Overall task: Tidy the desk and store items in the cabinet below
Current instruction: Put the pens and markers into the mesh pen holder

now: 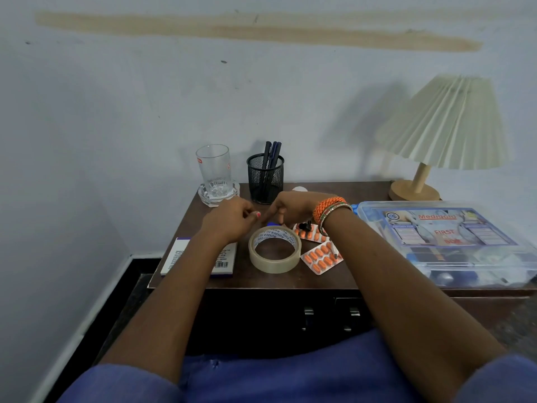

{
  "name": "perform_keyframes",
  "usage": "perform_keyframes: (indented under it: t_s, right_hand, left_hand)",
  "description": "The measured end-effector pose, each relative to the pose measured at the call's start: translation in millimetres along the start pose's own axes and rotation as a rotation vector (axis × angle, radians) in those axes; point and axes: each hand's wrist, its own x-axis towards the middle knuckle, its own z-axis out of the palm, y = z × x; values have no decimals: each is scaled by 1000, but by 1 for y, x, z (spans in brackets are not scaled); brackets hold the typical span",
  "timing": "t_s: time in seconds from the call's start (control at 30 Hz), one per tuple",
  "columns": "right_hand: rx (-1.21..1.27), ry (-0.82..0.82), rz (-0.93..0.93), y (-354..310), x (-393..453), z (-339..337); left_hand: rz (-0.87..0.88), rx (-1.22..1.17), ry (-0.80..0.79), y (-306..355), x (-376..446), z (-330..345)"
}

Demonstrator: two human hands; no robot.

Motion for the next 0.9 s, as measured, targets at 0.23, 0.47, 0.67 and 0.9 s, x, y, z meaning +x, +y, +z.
perform_keyframes:
  t_s: [0.23,0.47,0.67,0.9]
  right_hand:
    - [13,100,49,5,10,11]
    - [363,623,21,16,-3,-2]
    - [514,875,154,23,-43,-38]
    - [-103,488,554,44,-82,-39]
  left_hand:
    - [34,61,-116,4,2,2]
    - [66,47,-44,8,1,0]
    - [183,-15,44,31,2,5]
    - [271,-35,-19,65,11,20]
